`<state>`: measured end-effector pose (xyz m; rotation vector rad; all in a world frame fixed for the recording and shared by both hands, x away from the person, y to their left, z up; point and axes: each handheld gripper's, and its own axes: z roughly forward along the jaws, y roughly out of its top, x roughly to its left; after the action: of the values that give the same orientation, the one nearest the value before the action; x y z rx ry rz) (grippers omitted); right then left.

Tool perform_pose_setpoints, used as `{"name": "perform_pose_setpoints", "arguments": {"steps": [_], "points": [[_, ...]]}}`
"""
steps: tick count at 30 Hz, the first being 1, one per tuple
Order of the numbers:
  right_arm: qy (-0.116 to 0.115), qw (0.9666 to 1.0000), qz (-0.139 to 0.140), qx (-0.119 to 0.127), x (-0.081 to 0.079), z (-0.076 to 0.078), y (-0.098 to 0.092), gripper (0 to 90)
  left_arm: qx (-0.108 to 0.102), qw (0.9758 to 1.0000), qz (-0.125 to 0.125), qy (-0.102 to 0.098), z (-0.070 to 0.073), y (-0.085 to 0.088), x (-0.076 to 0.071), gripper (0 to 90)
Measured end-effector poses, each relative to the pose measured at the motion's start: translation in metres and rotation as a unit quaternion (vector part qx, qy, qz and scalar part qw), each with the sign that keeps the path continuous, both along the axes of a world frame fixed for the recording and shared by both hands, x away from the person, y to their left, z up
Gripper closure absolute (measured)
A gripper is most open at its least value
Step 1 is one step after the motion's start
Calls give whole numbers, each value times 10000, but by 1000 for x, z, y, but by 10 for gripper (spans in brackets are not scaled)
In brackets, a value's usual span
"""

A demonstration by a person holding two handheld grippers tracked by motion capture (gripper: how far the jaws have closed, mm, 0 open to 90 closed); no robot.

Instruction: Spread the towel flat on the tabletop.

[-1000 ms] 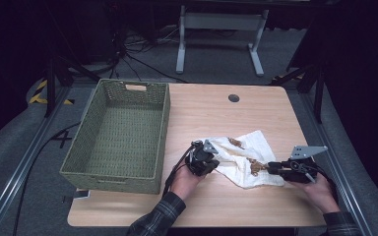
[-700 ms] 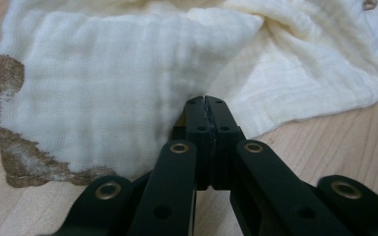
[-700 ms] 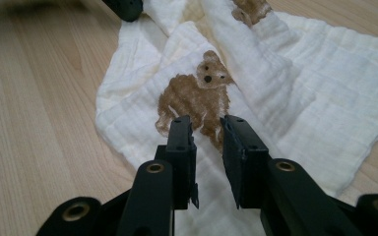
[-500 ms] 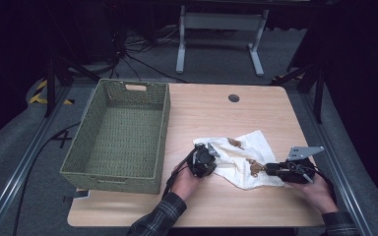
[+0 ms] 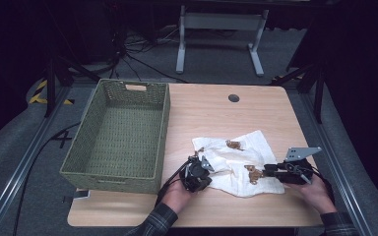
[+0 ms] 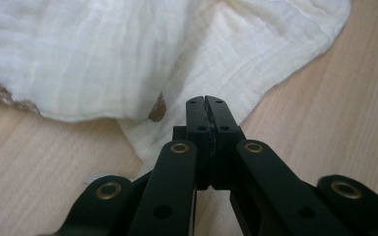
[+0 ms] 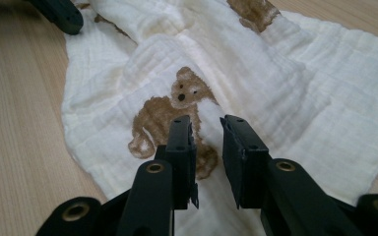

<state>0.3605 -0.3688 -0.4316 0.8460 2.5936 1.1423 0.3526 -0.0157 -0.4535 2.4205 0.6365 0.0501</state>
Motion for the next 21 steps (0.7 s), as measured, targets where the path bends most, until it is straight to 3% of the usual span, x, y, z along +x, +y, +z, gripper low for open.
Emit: {"name": "perform_pose_setpoints", "arguments": {"steps": [5,8,11,13,16,21], "points": [[83,10000,-5,4,-5,-4,-7,767,-30,10000,35,44,-1,7,-9,900],[213,9997,103,-68,-17,-9,-12,844,-39,10000,34,82,-1,13,-16,899],[228,9996,142,-128,-25,-12,-14,860,-57,9999,44,95,-1,16,-19,899],[242,9995,157,-121,-27,-12,-16,865,-40,9999,39,87,0,16,-19,899],[286,9993,198,-106,-34,-13,-20,886,-294,9994,178,-59,6,20,-16,899],[332,9989,291,-187,-41,-16,-20,891,-194,9994,253,-106,4,20,-10,899]]}}
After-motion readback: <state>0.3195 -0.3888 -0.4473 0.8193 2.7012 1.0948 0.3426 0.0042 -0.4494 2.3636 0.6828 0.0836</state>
